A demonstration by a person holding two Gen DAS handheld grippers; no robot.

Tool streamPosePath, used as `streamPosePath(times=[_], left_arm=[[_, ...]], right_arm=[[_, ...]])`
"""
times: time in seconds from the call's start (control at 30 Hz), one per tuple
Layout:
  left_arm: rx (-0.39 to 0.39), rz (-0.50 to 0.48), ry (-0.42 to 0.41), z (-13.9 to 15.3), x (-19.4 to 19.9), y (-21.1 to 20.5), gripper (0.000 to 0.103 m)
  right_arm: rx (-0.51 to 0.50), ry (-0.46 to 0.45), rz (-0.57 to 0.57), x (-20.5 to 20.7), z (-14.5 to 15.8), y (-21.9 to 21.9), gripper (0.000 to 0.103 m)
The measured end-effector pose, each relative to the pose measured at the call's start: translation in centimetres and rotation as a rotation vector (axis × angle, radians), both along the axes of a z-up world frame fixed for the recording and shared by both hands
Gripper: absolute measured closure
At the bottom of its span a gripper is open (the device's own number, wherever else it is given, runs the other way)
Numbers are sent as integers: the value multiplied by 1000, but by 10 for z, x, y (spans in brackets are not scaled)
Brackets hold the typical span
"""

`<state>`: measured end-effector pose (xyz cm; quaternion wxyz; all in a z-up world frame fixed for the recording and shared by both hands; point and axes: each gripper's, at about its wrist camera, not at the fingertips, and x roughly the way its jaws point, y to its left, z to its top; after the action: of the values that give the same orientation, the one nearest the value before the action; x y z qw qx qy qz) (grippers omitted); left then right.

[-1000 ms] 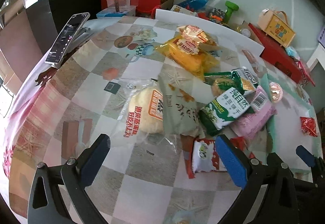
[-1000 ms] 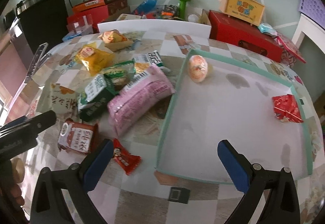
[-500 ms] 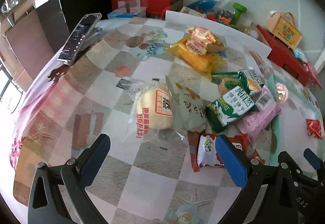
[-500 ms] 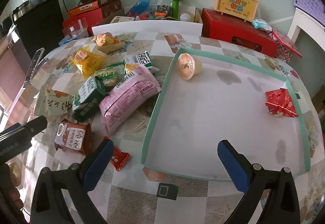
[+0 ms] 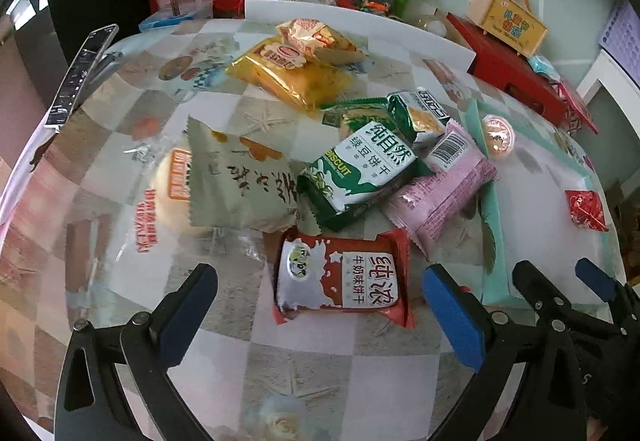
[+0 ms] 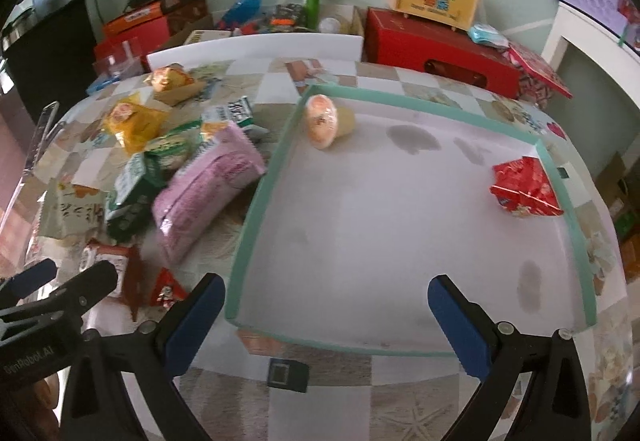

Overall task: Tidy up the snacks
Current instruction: 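Move the left gripper toward the white-red biscuit pack, then grasp the white-red biscuit pack with the left gripper while the right gripper grasps the small red candy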

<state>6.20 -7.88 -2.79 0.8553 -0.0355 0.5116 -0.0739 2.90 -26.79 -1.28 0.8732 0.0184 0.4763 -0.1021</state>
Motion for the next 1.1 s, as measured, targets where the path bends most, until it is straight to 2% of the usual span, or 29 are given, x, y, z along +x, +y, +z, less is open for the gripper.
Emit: streamPosePath(times=[0.2,0.37,0.43,0.67,0.8,1.0,1.1], left_arm=[[7,-18,14,-9,2,-9,4],[14,-37,26,-15,3,-15,24],[13,-47,37,-18,3,-17,27],[4,-46,37,-19,3,-16,28],[-5,-17,45,-20,5,-6,28],[0,32,55,-19,8,10,28],[0,65,59,-19,10,21,28]], right_arm=[[-27,12,-17,1,-3,-3,0],[-24,13,-17,1,-4,-2,0],[-25,16,-13,2,-5,0,0],[-20,0,-15,2,-3,1,0],[-6,-47,-3,1,5,4,0],[50,-62,95,4,5,21,0],[40,-66,138,4,4,32,1]])
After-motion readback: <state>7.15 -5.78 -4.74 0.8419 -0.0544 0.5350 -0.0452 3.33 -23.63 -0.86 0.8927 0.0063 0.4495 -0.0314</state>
